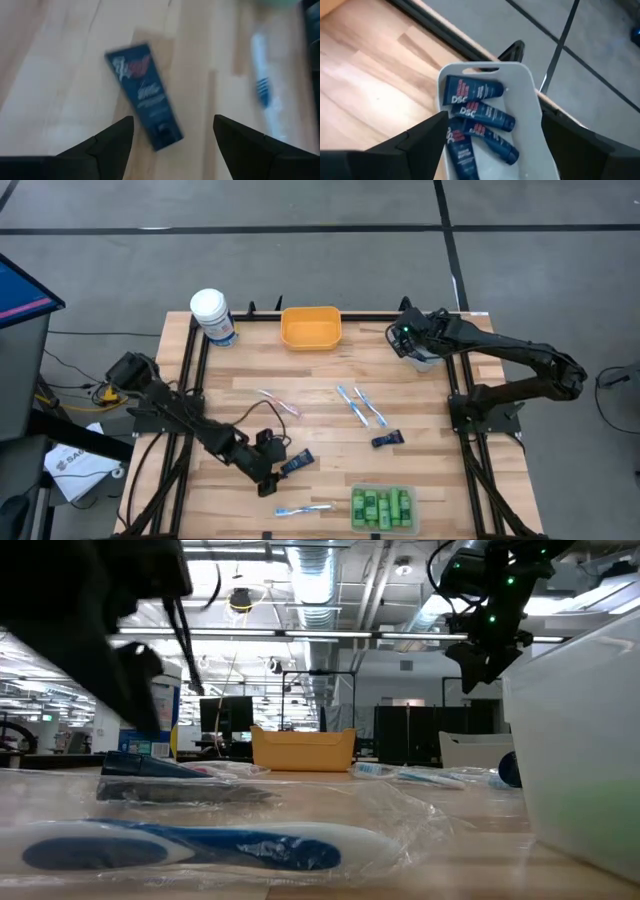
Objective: Pick & Place Travel size toiletries
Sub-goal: Put the blue shaving cream into the grey bin
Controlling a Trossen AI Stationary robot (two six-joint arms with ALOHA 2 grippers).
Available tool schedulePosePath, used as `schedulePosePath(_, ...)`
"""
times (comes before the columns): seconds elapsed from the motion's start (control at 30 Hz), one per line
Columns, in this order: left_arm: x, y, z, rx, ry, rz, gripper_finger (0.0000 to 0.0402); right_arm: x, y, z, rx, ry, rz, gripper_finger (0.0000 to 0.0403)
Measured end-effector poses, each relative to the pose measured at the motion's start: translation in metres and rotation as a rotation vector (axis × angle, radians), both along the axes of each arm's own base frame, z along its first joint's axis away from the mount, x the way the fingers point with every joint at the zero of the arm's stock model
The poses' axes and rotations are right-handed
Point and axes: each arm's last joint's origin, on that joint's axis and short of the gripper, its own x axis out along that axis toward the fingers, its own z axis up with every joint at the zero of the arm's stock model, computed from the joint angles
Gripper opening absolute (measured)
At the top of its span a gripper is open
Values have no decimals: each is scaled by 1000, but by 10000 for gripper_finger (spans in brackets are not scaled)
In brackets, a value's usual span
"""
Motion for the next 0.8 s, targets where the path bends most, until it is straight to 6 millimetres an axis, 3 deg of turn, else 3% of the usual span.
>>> schedulePosePath(0.23,5,-4,-33,12,83,82,270,5,10,-1,12,-29,3,311)
schedulePosePath(0.47,6,-5,-37,12,67,163,264,8,11,0,1,-50,16,310)
schedulePosePath(0.6,8,1,-37,42,61,180,236,9,13,0,0,-45,36,310)
schedulePosePath(0.8,12,8,-37,31,70,197,164,12,18,0,18,-53,70,310)
